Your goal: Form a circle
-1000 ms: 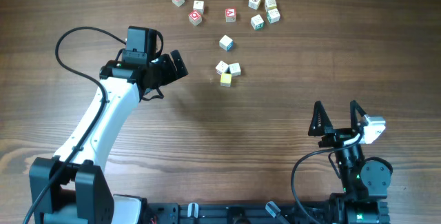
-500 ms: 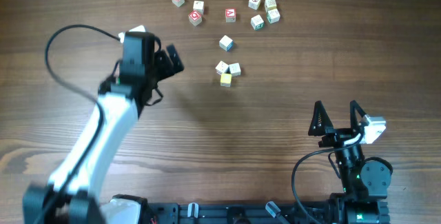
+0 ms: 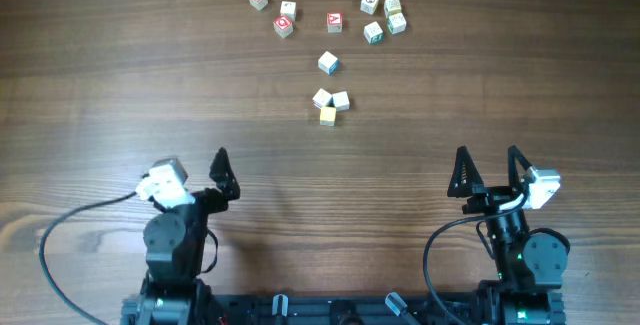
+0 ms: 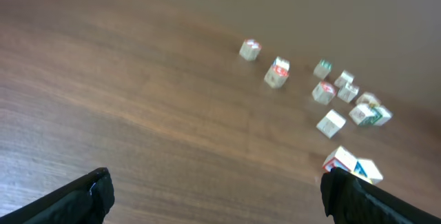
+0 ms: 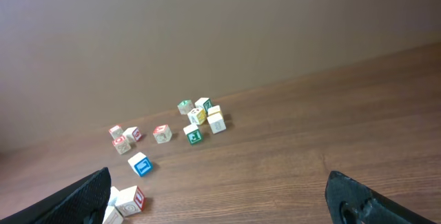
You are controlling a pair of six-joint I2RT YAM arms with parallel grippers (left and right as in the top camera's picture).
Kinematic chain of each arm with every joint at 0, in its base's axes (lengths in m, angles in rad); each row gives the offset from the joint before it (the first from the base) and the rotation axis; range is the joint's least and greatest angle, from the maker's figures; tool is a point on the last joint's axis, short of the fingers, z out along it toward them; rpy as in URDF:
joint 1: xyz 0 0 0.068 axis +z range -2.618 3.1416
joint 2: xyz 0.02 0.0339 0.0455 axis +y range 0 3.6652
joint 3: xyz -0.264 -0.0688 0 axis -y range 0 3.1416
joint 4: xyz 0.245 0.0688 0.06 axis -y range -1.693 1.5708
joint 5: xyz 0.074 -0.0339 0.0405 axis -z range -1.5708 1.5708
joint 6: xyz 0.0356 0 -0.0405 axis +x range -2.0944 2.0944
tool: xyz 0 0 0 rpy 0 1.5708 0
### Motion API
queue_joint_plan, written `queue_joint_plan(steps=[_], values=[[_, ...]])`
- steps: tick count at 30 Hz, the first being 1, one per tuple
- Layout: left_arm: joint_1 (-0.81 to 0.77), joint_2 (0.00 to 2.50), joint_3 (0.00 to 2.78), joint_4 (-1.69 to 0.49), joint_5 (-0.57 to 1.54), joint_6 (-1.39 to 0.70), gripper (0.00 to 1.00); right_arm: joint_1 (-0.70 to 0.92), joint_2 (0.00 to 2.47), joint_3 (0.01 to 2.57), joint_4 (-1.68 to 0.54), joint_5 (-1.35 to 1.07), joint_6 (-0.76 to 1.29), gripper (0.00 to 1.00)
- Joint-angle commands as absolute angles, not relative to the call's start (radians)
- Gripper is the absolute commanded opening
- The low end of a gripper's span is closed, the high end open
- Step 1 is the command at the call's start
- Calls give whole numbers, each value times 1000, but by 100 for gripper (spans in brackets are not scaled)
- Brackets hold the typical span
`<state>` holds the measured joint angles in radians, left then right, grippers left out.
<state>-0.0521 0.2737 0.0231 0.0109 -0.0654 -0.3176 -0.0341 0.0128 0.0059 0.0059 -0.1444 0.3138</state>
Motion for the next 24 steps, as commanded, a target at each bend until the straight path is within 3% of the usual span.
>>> queue_joint_plan(steps=[1, 24], values=[[-41, 183, 6, 7, -35, -223, 100, -39, 5, 5, 9, -134, 321, 99], [19, 3, 6, -77, 10, -112, 100, -39, 5, 5, 9, -134, 321, 100]])
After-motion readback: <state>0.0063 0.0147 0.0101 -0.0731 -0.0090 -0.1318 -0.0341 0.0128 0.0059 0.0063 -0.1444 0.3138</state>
